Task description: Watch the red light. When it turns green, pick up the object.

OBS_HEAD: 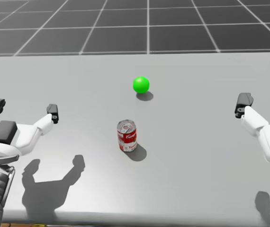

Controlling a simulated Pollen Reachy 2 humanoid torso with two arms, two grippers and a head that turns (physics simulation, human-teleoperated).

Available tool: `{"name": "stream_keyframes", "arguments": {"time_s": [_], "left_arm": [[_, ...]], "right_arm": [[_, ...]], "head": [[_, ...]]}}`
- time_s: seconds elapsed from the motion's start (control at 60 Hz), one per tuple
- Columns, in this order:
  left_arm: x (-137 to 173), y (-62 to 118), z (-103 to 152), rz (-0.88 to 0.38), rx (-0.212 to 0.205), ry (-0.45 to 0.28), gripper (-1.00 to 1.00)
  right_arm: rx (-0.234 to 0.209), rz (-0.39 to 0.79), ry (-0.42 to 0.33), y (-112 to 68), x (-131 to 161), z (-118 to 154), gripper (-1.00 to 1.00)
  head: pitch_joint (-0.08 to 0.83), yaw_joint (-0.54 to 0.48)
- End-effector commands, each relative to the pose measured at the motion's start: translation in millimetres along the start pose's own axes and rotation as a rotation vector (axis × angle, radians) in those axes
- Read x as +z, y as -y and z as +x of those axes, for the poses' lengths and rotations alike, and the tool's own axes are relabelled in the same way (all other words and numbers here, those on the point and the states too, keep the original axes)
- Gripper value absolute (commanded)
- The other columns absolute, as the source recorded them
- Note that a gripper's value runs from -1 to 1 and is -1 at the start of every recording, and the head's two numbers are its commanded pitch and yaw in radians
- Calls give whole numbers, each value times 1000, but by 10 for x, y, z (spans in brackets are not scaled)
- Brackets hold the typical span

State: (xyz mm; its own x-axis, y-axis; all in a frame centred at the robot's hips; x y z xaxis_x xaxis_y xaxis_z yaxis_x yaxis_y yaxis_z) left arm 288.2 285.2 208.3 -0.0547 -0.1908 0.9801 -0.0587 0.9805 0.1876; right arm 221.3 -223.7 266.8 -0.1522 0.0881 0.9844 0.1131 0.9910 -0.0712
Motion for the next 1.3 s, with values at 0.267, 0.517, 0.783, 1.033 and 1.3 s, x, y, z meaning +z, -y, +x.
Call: {"name": "stream_keyframes", "arguments": {"time_s": [0.267,0.517,0.783,1.033,1.3], "left_arm": [[9,27,-1,-45,36,-21,-1000],[205,210,169,-381,77,-201,-1000],[382,626,112,-650,25,-341,-1000],[270,992,-20,-701,39,-371,-1000],[36,1383,-18,-736,25,-401,-1000]], "right_arm": [[-23,-4,-8,-40,14,-12,-1000],[-12,-14,-10,-37,-4,-30,-1000],[26,-39,11,-37,-16,-47,-1000],[41,-57,30,-16,-16,-38,-1000],[42,-58,32,-1,-14,-31,-1000]], "head": [[628,82],[617,87],[615,101],[609,110],[613,105]]}}
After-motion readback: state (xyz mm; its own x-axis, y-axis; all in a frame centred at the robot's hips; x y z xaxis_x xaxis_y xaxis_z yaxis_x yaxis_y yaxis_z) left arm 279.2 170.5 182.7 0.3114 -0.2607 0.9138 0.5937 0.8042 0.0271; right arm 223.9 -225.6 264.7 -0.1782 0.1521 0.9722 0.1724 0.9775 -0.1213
